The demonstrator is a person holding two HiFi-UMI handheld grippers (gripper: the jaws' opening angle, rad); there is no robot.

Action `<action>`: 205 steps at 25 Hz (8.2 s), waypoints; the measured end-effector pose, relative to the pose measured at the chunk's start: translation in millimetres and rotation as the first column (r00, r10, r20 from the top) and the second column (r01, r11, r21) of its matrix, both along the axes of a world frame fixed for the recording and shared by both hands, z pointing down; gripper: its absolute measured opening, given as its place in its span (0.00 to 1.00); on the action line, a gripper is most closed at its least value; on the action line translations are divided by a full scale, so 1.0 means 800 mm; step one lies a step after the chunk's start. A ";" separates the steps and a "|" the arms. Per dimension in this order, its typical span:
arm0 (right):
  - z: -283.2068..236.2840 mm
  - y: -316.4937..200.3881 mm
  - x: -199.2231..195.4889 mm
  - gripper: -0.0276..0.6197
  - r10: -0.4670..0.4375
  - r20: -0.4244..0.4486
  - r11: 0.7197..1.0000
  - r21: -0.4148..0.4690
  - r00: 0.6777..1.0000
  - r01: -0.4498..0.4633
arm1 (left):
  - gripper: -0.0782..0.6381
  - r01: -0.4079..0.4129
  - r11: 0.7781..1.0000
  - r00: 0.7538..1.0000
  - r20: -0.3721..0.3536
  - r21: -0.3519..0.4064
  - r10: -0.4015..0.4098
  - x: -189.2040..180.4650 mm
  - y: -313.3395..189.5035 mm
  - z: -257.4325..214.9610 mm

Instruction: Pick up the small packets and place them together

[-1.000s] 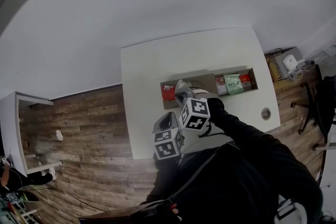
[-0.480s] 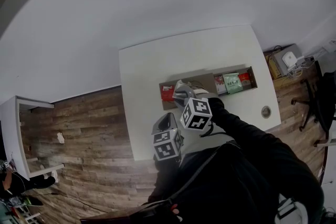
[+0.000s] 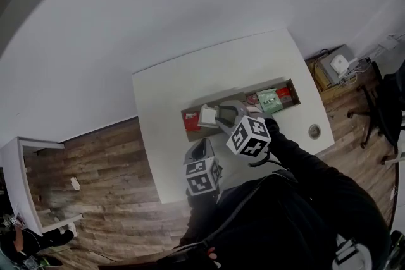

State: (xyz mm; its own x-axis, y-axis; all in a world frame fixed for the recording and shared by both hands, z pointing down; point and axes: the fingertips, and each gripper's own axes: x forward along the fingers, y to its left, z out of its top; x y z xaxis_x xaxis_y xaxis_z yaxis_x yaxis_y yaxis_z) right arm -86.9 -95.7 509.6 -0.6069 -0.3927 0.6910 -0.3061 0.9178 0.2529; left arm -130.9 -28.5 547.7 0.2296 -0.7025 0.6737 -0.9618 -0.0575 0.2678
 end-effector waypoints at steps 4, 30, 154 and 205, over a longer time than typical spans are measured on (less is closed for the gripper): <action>-0.008 -0.020 0.059 0.24 0.118 0.014 0.993 -0.008 0.993 -0.118 | 0.11 -0.054 0.999 0.999 0.000 0.003 0.054 0.024 -0.011 -0.004; 0.129 -0.060 0.226 0.29 0.467 -0.401 0.756 -0.282 0.788 -0.591 | 0.11 -0.103 0.994 0.995 -0.013 -0.023 0.102 0.044 -0.047 0.008; 0.002 -0.006 0.057 0.04 0.122 -0.255 0.992 0.018 0.959 -0.121 | 0.11 0.013 1.000 1.000 0.004 -0.012 -0.013 -0.009 -0.001 0.001; 0.081 -0.046 0.217 0.29 0.213 -0.188 0.905 -0.333 0.959 -0.266 | 0.11 -0.051 0.998 0.998 0.027 -0.028 0.052 0.024 -0.024 0.004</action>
State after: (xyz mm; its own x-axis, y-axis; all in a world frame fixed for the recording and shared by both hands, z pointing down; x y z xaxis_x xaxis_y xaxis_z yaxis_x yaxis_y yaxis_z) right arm 86.6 -132.2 574.8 -0.4084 -0.2294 0.8835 -0.5128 0.8584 -0.0142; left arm -111.5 -47.9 551.0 0.2462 -0.6715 0.6989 -0.9647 -0.1002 0.2436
